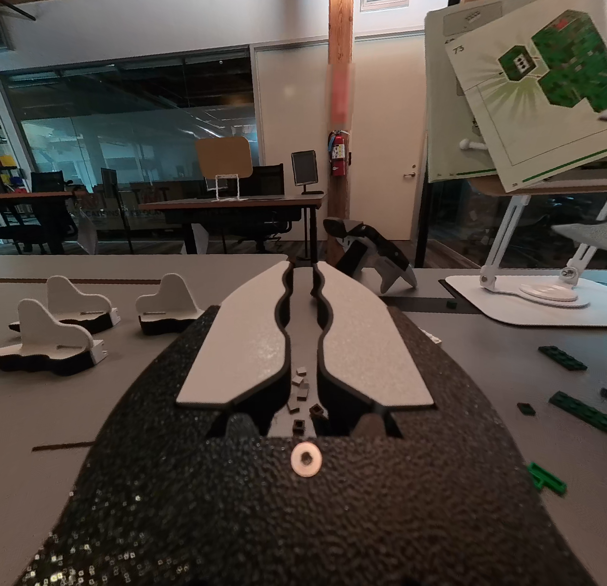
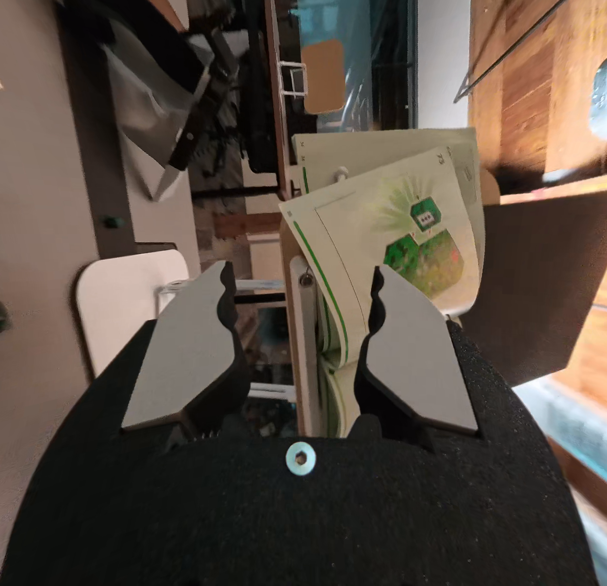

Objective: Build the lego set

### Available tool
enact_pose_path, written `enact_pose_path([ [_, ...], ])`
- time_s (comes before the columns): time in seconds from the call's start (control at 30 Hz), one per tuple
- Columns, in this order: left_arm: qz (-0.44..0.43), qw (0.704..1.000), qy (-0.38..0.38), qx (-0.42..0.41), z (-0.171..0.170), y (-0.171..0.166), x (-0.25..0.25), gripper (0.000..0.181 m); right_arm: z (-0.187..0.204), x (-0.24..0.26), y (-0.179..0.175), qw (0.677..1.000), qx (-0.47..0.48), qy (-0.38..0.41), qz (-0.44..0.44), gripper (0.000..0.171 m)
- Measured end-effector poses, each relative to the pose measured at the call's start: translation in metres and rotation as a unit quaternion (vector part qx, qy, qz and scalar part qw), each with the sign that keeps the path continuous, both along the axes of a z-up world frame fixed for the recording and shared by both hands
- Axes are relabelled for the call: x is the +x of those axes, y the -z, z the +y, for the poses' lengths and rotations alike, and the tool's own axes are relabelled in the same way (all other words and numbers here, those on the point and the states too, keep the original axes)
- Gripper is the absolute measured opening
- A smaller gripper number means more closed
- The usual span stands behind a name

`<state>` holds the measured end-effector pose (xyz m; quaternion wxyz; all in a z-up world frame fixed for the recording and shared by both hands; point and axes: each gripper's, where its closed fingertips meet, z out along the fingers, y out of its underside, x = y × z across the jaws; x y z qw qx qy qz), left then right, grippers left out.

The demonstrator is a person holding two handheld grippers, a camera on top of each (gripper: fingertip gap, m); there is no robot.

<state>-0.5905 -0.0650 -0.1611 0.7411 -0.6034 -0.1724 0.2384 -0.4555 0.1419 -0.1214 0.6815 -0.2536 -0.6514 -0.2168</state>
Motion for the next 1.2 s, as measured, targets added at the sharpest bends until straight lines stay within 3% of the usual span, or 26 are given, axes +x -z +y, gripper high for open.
enact_pose_path([
  [0.2, 0.004, 1.0, 0.004, -0.003, 0.003, 0.0, 0.002, 0.011, 0.024, -0.025, -0.008, 0.999, 0.02, 0.028, 0.014, 0.079],
  [0.3, 0.004, 1.0, 0.003, -0.001, 0.003, 0.0, 0.002, 0.011, 0.022, -0.02, -0.022, 0.999, -0.004, 0.01, 0.052, 0.069],
  [0.43, 0.002, 1.0, 0.005, -0.002, 0.004, 0.0, 0.002, 0.011, 0.017, 0.006, -0.044, 0.991, -0.034, -0.012, 0.125, 0.057],
  [0.77, 0.003, 1.0, 0.006, -0.005, 0.005, 0.001, 0.003, 0.011, 0.049, 0.098, -0.069, 0.946, -0.141, 0.056, 0.288, 0.055],
  [1.2, -0.005, 1.0, 0.009, -0.005, 0.005, 0.002, 0.003, 0.011, 0.092, 0.146, -0.056, 0.911, -0.214, 0.122, 0.331, 0.054],
])
